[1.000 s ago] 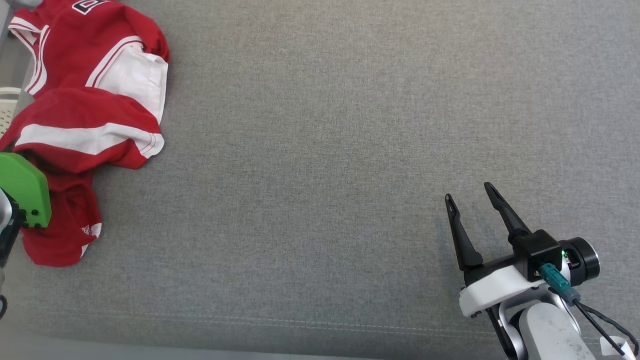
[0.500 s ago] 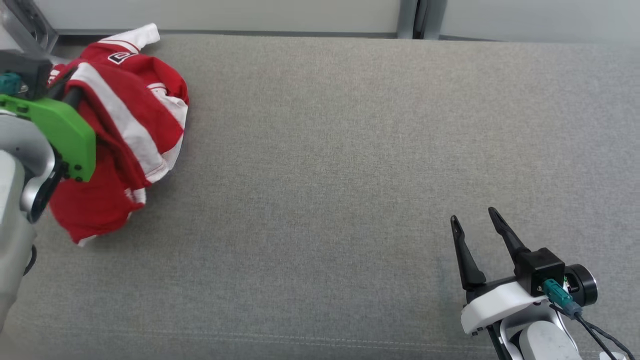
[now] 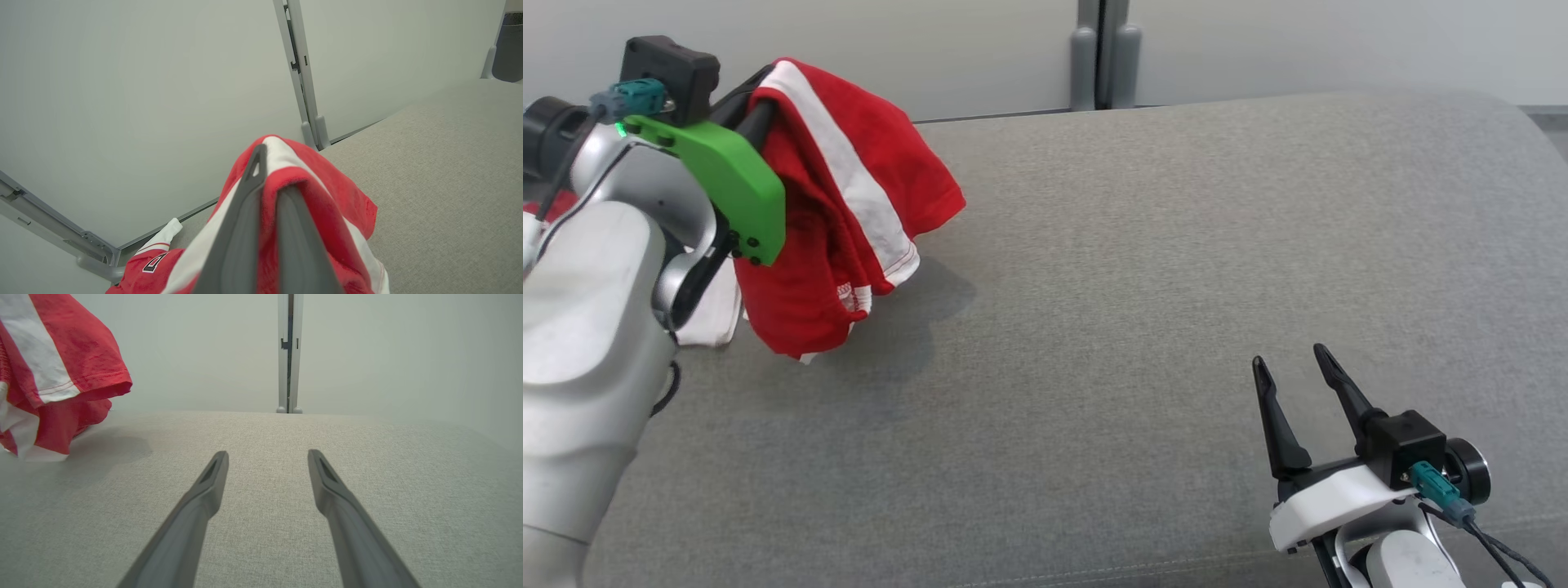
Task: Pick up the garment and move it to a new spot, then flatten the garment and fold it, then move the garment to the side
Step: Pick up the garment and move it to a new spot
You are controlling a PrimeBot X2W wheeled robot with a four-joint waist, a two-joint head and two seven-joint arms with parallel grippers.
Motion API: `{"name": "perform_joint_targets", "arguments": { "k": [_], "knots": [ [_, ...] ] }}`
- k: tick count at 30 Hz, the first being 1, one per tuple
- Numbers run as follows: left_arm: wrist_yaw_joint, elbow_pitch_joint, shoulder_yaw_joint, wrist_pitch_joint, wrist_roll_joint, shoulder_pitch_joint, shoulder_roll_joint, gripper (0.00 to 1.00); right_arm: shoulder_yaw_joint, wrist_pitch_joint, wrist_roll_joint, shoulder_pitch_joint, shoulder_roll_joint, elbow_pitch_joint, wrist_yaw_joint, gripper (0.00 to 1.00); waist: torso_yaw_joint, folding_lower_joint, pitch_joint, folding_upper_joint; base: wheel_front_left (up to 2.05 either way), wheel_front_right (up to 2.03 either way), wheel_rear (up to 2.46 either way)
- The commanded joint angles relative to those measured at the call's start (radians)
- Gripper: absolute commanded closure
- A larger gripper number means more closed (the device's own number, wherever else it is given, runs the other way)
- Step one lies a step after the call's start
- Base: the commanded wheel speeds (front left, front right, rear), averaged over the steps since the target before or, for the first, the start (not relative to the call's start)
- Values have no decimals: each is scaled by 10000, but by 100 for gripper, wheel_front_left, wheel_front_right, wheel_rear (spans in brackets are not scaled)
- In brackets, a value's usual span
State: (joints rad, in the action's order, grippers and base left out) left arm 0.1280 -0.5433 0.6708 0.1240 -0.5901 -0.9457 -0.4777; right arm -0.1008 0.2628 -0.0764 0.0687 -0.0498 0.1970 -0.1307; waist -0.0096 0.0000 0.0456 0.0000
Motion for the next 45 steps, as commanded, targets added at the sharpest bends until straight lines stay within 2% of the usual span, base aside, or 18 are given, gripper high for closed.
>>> {"name": "perform_joint_targets", "arguments": {
  "k": [1,7,13,16,25,33,35,36,37,41,45],
  "knots": [
    [-67,-114,-11,-165,-122,-214,246,100,10,50,-37,3,-15,-44,-1,0,-894,0,-9,0,0,0,0],
    [-201,-961,121,-863,-232,-330,1419,100,-79,49,-45,204,-15,-123,-1,0,-1842,0,376,0,0,0,0],
    [-546,-2114,106,-1798,-328,-188,2520,100,-282,50,-144,418,-10,-217,-1,0,-2530,0,859,0,0,0,0],
    [-628,-2593,154,-2080,-338,-38,2834,100,-383,50,-207,493,-10,-237,-1,0,-2727,0,1023,0,0,0,0],
    [-477,-4668,442,-2731,-528,419,3795,100,-696,50,-342,746,-11,-258,-1,0,-3308,0,1585,0,0,0,0],
    [-417,-5615,646,-3277,-750,555,4204,100,-936,50,-461,823,-11,-113,-1,0,-3386,0,1683,0,0,0,0],
    [-403,-5650,746,-3392,-788,513,4238,52,-921,50,-461,809,-11,-64,-1,0,-3296,0,1611,0,0,0,0],
    [-388,-5625,816,-3447,-811,486,4250,12,-901,50,-451,795,-9,-38,-1,0,-3236,0,1561,0,0,0,0],
    [-353,-5509,873,-3503,-914,516,4259,0,-893,50,-433,774,-11,-13,-1,0,-3173,0,1491,0,0,0,0],
    [-306,-4707,1279,-3574,-1536,966,4260,0,-775,50,-346,582,-12,104,-1,0,-2828,0,1101,0,0,0,0],
    [-469,-3883,1631,-3601,-2408,1515,4261,0,-587,50,-265,359,-15,148,1,0,-2390,0,665,0,0,0,0]
  ]
}}
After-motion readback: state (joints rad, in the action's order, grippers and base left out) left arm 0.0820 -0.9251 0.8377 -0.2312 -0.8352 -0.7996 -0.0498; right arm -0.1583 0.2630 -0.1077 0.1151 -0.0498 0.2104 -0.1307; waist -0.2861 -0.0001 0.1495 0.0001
